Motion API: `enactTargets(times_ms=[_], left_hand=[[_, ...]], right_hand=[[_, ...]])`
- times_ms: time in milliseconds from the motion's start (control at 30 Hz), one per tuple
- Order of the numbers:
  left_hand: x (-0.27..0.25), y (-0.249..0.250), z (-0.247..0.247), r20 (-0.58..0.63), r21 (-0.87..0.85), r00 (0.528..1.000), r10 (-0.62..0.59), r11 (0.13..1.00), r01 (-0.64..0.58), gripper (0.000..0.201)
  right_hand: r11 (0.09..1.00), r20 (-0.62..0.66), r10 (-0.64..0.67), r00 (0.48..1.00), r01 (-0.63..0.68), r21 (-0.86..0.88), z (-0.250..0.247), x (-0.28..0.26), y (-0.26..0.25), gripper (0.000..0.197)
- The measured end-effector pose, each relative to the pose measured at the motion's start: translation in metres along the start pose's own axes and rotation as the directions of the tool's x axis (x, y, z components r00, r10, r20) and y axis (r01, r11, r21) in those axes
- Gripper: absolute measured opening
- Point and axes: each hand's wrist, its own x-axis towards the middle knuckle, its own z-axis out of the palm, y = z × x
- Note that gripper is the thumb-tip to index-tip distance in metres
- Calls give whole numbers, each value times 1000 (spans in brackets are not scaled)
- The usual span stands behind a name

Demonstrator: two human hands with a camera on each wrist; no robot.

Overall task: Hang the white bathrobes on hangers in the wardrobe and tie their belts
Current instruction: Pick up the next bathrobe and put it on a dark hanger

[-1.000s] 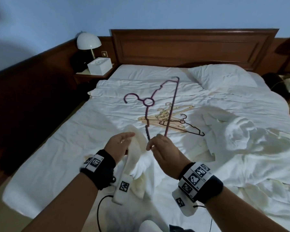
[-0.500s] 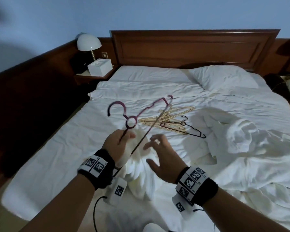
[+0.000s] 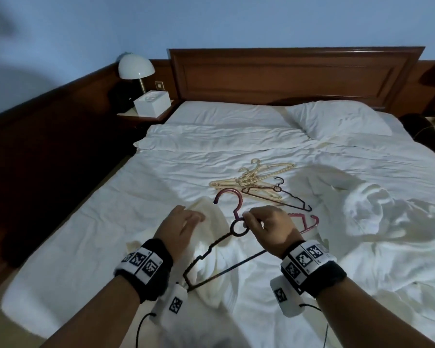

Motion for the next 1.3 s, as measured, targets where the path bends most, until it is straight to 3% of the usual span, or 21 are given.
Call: enactTargets(times_ms=[100, 233, 333, 433, 533, 633, 667, 733, 833, 867, 933, 1000, 1067, 1300], left_hand=[[-2, -5, -4, 6, 63, 998, -70, 996, 70, 10], [0, 7, -4, 59, 141, 996, -73, 988, 65, 28], [5, 9, 2, 106, 168, 991, -86, 983, 67, 37], [7, -1, 10, 201, 291, 976, -89, 956, 27, 33], [5, -17, 15, 410, 532, 905, -109, 835, -141, 24], [1, -22, 15, 533, 734, 819, -214, 599, -321, 22], [1, -20, 13, 532, 759, 813, -237, 559, -333, 19], [5, -21, 7, 478, 755, 851, -217, 596, -273, 15], [11, -17, 5, 296, 583, 929, -221, 813, 7, 22], [13, -14, 7, 228, 462, 938, -262, 877, 133, 25], [14, -6, 17, 136, 172, 908, -397, 912, 373, 32], [12, 1, 26, 126, -136, 839, -529, 829, 543, 30], [6, 4, 35, 144, -341, 780, -608, 710, 616, 27], [-17, 13, 46, 146, -524, 769, -623, 611, 594, 19]], right_hand=[[997, 66, 54, 996, -50, -66, 7, -15, 7, 43], [982, 118, 69, 991, -47, -181, 15, -27, 6, 53], [954, 143, 189, 971, -147, -262, 14, -27, 7, 58], [926, 205, 274, 939, -200, -321, 15, -28, 7, 59], [911, 205, 296, 933, -212, -353, 16, -35, 7, 51], [891, 225, 343, 912, -241, -384, 14, -39, 7, 48], [887, 236, 358, 903, -250, -389, 13, -40, 7, 48], [883, 253, 373, 893, -258, -393, 14, -40, 6, 50], [886, 253, 375, 892, -264, -382, 20, -42, 3, 49], [889, 249, 368, 896, -261, -376, 24, -43, 1, 48], [891, 246, 361, 899, -254, -377, 33, -47, -4, 47], [882, 256, 377, 890, -261, -393, 42, -50, -8, 46], [879, 267, 406, 874, -293, -377, 50, -53, -10, 45], [874, 300, 463, 834, -373, -312, 62, -63, -9, 48]])
